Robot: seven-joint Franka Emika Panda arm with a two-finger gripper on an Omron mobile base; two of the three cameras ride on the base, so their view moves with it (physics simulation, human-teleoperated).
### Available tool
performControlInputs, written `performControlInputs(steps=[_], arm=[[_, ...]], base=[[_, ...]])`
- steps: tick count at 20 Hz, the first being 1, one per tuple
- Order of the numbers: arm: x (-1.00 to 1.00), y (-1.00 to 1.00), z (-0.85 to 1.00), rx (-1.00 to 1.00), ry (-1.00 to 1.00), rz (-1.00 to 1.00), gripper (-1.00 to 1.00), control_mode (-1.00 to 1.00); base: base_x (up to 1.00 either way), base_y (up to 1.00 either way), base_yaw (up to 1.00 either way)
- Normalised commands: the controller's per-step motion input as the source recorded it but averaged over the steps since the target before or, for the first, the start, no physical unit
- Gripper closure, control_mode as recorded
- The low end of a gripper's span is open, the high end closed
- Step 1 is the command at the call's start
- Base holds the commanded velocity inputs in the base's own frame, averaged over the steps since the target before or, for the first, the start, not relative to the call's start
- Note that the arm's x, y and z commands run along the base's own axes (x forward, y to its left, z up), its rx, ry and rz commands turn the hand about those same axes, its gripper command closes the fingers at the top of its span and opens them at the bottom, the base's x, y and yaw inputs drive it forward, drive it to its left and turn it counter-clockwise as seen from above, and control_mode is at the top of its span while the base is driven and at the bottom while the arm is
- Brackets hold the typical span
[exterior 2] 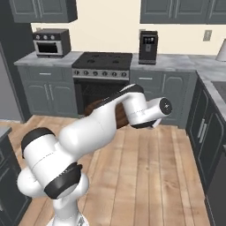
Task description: Place the cup inside the bowl on the dining table and move the bowl to any counter.
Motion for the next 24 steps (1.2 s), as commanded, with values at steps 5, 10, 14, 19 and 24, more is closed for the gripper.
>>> performControlInputs(steps=[5, 10, 14, 19, 24], arm=[[0.0, 0.0, 0.0, 0.0, 0.0, 0.0, 1.0, 1.0], [0.0, 0.0, 0.0, 0.0, 0.0, 0.0, 1.0, 1.0], [0.0, 0.0, 0.0, 0.0, 0.0, 0.0, 1.0, 1.0], [0.0, 0.0, 0.0, 0.0, 0.0, 0.0, 1.0, 1.0], [0.0, 0.0, 0.0, 0.0, 0.0, 0.0, 1.0, 1.0]], base=[[0.4, 0.0, -0.25], [0.36, 0.0, -0.32], [0.31, 0.0, -0.39], [0.33, 0.0, -0.36], [0.25, 0.0, -0.41]])
